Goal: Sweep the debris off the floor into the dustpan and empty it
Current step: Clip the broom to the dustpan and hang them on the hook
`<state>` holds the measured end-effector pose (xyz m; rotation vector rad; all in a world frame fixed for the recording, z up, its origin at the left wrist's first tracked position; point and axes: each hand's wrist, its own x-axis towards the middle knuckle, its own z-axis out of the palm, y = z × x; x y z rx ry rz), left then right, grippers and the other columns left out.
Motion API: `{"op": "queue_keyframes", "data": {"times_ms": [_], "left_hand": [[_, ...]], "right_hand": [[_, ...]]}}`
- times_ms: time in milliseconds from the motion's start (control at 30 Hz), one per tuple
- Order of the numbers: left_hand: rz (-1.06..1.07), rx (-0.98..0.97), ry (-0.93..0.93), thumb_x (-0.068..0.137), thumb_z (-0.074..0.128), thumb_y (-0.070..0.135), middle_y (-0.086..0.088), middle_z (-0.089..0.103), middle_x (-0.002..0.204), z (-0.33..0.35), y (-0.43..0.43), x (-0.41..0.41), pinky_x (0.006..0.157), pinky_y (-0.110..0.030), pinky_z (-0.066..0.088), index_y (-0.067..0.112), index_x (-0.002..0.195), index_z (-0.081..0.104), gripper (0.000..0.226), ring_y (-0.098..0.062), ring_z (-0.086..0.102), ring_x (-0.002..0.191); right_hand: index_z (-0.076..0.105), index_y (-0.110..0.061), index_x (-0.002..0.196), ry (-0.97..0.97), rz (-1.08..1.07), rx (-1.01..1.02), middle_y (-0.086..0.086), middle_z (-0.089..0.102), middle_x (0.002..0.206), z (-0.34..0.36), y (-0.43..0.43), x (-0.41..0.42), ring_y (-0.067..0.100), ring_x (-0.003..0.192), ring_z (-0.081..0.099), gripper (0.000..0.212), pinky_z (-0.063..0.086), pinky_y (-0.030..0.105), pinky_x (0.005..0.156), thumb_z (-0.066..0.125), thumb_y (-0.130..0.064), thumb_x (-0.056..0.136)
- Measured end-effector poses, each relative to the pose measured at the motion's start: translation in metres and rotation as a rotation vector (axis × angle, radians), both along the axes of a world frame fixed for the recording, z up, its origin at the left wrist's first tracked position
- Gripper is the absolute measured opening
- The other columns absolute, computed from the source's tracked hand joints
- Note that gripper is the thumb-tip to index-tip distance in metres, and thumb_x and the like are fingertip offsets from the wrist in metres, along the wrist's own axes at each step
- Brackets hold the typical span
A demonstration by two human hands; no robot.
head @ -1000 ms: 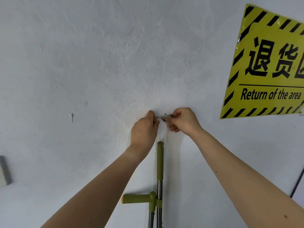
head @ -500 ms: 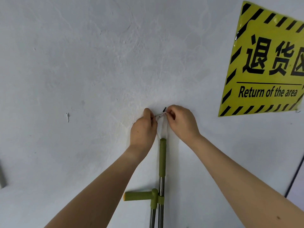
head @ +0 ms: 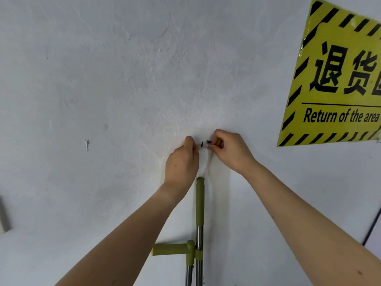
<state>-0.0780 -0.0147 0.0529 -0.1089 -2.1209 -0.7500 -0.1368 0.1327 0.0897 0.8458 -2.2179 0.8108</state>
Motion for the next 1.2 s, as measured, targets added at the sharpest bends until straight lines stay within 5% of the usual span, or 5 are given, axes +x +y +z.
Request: {"op": "queue_keyframes", "data": {"times_ms": [267, 367, 500, 667, 1200], "left_hand": [[0.019, 0.007, 0.010, 0.097, 0.046, 0.018, -0.002, 0.054, 0.060, 0.000, 0.001, 0.000, 0.047, -0.035, 0.039, 0.011, 0.086, 0.045, 0.013, -0.027, 0.053, 0.052], [0.003, 0.027, 0.002, 0.095, 0.046, 0.013, -0.003, 0.054, 0.060, -0.001, 0.001, 0.000, 0.047, -0.036, 0.038, 0.011, 0.085, 0.042, 0.011, -0.029, 0.052, 0.053], [0.005, 0.040, 0.012, 0.097, 0.046, 0.017, -0.005, 0.058, 0.062, -0.001, 0.002, 0.000, 0.051, -0.042, 0.046, 0.009, 0.090, 0.046, 0.010, -0.028, 0.055, 0.055], [0.005, -0.005, 0.024, 0.095, 0.050, 0.017, 0.000, 0.056, 0.065, -0.006, 0.001, 0.002, 0.051, -0.038, 0.047, 0.012, 0.093, 0.048, 0.006, -0.024, 0.055, 0.055], [0.012, -0.033, 0.042, 0.091, 0.051, 0.012, -0.002, 0.051, 0.061, -0.015, -0.004, -0.005, 0.046, -0.034, 0.037, 0.012, 0.083, 0.041, 0.013, -0.028, 0.050, 0.051]], "right_hand": [[0.061, -0.010, 0.100, 0.341, -0.136, 0.297, 0.004, 0.055, 0.092, -0.008, -0.008, 0.021, 0.022, 0.058, 0.053, 0.017, 0.048, 0.033, 0.044, 0.062, -0.010, 0.083], [0.058, -0.012, 0.098, 0.375, -0.131, 0.420, 0.000, 0.048, 0.086, 0.000, -0.017, 0.026, 0.017, 0.056, 0.042, 0.015, 0.030, 0.022, 0.043, 0.050, -0.021, 0.090], [0.065, -0.001, 0.083, 0.480, -0.180, 0.493, 0.009, 0.054, 0.082, 0.008, -0.015, 0.026, 0.022, 0.050, 0.047, 0.004, 0.040, 0.030, 0.037, 0.067, 0.001, 0.080], [0.065, -0.001, 0.077, 0.546, -0.261, 0.451, 0.013, 0.057, 0.079, 0.014, -0.015, 0.028, 0.023, 0.049, 0.050, 0.017, 0.034, 0.024, 0.034, 0.073, 0.009, 0.065], [0.057, -0.008, 0.076, 0.360, -0.208, 0.226, 0.000, 0.053, 0.079, -0.008, 0.005, 0.004, 0.020, 0.055, 0.049, 0.008, 0.041, 0.027, 0.043, 0.064, -0.011, 0.079]]}}
